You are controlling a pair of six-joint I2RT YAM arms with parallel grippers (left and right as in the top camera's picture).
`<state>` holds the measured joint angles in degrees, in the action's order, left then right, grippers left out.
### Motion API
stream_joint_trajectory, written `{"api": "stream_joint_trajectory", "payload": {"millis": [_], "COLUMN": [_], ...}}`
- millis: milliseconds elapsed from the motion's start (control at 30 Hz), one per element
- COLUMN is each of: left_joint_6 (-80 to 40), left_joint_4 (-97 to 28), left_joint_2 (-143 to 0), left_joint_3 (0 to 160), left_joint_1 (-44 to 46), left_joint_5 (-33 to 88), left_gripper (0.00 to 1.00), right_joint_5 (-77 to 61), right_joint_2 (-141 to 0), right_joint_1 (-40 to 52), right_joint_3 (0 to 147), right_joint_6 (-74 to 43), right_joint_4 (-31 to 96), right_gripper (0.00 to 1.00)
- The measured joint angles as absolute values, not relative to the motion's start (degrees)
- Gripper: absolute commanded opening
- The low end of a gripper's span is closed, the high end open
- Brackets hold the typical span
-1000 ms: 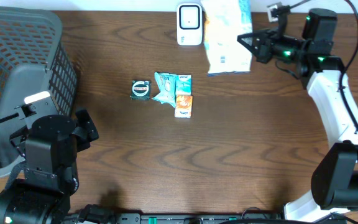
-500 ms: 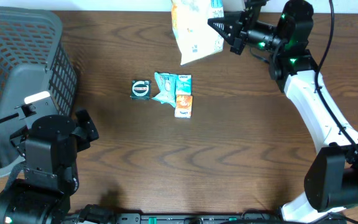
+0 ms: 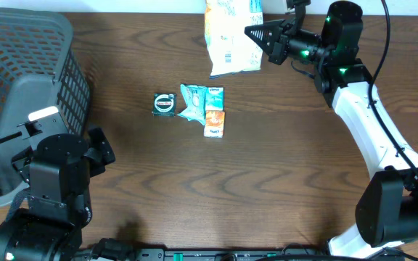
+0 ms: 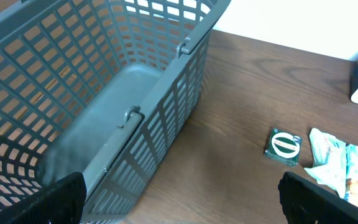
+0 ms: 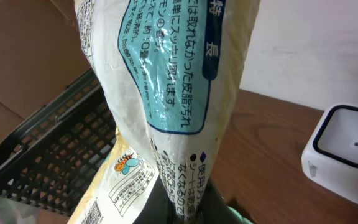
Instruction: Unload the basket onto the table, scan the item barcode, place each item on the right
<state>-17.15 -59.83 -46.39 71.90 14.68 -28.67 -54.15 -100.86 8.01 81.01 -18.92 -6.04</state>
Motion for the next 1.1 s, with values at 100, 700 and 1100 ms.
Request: {"api": "stream_joint_trajectory", "payload": {"millis": [100,700,1100], "left_joint_6": [-17.1,-17.1,-17.1], "left_joint_4": [-59.8,-59.8,-59.9], "left_joint_2": [-46.4,-46.4,-46.4], "left_joint_3": [71.9,71.9,71.9], "left_joint_1": [14.7,14.7,14.7], "left_joint_5": [-28.6,-28.7,-28.7], "left_gripper": [0.98,0.98,0.98], "right_joint_5": [-54.2,-54.2,-47.4], "right_joint_2": [-100.9,-100.9,-100.9], "right_joint_1": [8.0,8.0,8.0], "right_joint_3": [81.0,81.0,81.0], "right_joint_6": [-18.9,-19.1,-17.9], "right_joint_4": [-6.0,-5.8,5.2], "right_gripper": [0.01,0.01,0.02]}}
